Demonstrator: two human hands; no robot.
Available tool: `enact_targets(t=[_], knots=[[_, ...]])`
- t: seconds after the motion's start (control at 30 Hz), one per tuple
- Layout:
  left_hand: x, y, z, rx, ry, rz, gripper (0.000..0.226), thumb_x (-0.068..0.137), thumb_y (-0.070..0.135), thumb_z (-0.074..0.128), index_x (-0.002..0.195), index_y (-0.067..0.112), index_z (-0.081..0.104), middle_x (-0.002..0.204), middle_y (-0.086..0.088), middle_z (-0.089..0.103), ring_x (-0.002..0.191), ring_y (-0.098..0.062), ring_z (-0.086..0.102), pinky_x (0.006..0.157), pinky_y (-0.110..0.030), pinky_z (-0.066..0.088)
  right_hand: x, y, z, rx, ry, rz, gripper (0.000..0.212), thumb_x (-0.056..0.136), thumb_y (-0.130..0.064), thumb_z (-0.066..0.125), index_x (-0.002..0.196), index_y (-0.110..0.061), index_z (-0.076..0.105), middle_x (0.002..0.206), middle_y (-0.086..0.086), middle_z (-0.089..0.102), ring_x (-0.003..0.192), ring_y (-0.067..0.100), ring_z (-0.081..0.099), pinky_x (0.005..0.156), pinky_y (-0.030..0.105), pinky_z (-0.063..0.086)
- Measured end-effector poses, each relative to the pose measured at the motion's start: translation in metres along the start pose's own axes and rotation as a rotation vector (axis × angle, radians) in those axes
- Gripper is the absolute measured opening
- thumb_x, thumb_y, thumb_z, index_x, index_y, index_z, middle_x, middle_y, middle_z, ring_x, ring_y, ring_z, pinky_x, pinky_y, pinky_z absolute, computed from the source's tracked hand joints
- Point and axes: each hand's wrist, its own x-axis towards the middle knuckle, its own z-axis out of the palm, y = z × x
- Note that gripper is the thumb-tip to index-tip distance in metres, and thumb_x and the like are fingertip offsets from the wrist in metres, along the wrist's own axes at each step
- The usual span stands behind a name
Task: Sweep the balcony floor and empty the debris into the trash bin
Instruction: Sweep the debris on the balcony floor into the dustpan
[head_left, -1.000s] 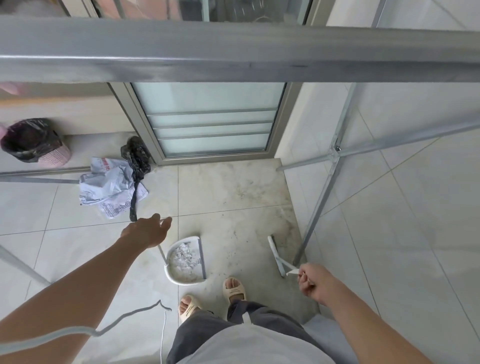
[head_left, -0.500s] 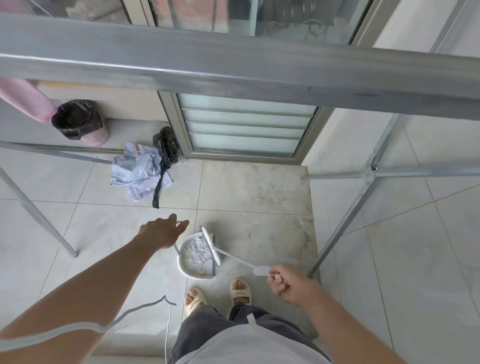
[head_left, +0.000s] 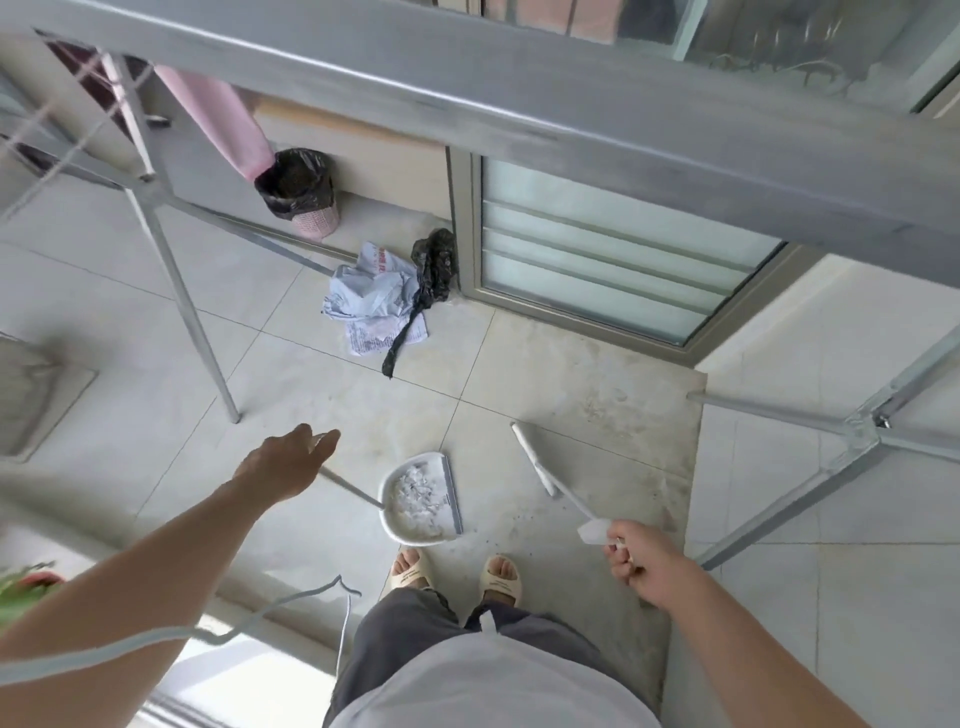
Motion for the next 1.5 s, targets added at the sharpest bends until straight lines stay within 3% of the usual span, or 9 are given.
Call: enact_targets(t=[0.1, 0.23, 0.47, 0.8, 1.23, 1.4, 1.5], knots=[[-0.008, -0.031, 0.0, -0.092, 0.066, -0.156, 0.059, 0.092, 0.066, 0.027, 0.113, 0.017, 0.054, 0.098, -0.009, 0.055, 0.095, -0.033, 0.052, 0.076, -0.038, 0.04, 0.005, -0.009, 0.02, -0.043, 0.029, -0.002, 0.012, 0.085, 0.002, 0.041, 0.087, -0.001, 0.052, 0.058, 0.006, 0.037, 0.034, 0.007, 0.028, 0.033, 0.014, 0.021], [-0.016, -0.071, -0.008, -0.205, 0.166, -0.366, 0.055, 0.093, 0.05, 0.031, 0.105, 0.004, 0.059, 0.094, -0.018, 0.058, 0.091, -0.035, 0.052, 0.079, -0.038, 0.043, 0.002, -0.028, 0.052, -0.099, 0.006, -0.024, 0.021, 0.085, 0.005, 0.04, 0.068, -0.008, 0.046, 0.056, 0.004, 0.035, 0.034, 0.007, 0.027, 0.032, 0.012, 0.02], [-0.029, -0.152, -0.01, -0.251, 0.207, -0.498, 0.063, 0.081, 0.057, 0.027, 0.103, 0.006, 0.057, 0.098, -0.022, 0.059, 0.087, -0.038, 0.054, 0.07, -0.04, 0.043, -0.008, -0.038, 0.115, -0.108, -0.069, -0.004, 0.024, 0.088, 0.004, 0.039, 0.072, -0.015, 0.037, 0.046, 0.001, 0.036, 0.03, 0.005, 0.031, 0.031, 0.012, 0.019], [-0.02, -0.225, -0.013, -0.189, 0.226, -0.445, 0.051, 0.081, 0.055, 0.028, 0.09, 0.014, 0.057, 0.086, -0.017, 0.061, 0.079, -0.035, 0.058, 0.068, -0.038, 0.048, -0.029, 0.003, 0.236, -0.32, -0.066, 0.025, 0.021, 0.088, 0.003, 0.036, 0.075, -0.012, 0.042, 0.056, 0.004, 0.035, 0.037, 0.008, 0.031, 0.036, 0.013, 0.02], [0.015, -0.28, -0.003, -0.132, 0.134, -0.404, 0.053, 0.091, 0.055, 0.024, 0.113, 0.017, 0.055, 0.107, -0.019, 0.064, 0.097, -0.039, 0.061, 0.069, -0.038, 0.042, -0.037, -0.003, 0.345, -0.331, -0.123, 0.022, 0.023, 0.087, 0.005, 0.034, 0.072, -0.011, 0.041, 0.05, 0.001, 0.037, 0.031, 0.004, 0.032, 0.031, 0.011, 0.02], [0.02, -0.276, -0.003, -0.138, 0.087, -0.382, 0.052, 0.096, 0.055, 0.024, 0.118, 0.017, 0.052, 0.107, -0.017, 0.065, 0.095, -0.034, 0.062, 0.069, -0.035, 0.04, -0.021, -0.024, 0.359, -0.335, -0.148, -0.012, 0.021, 0.086, 0.002, 0.037, 0.099, -0.002, 0.053, 0.058, 0.003, 0.035, 0.034, 0.004, 0.031, 0.03, 0.015, 0.021], [0.023, -0.272, -0.004, -0.131, 0.046, -0.375, 0.047, 0.097, 0.052, 0.024, 0.121, 0.02, 0.048, 0.105, -0.014, 0.064, 0.092, -0.033, 0.061, 0.069, -0.035, 0.042, -0.02, -0.042, 0.375, -0.405, -0.155, -0.073, 0.019, 0.089, 0.002, 0.038, 0.095, 0.001, 0.056, 0.06, 0.005, 0.038, 0.035, 0.005, 0.031, 0.031, 0.015, 0.021]])
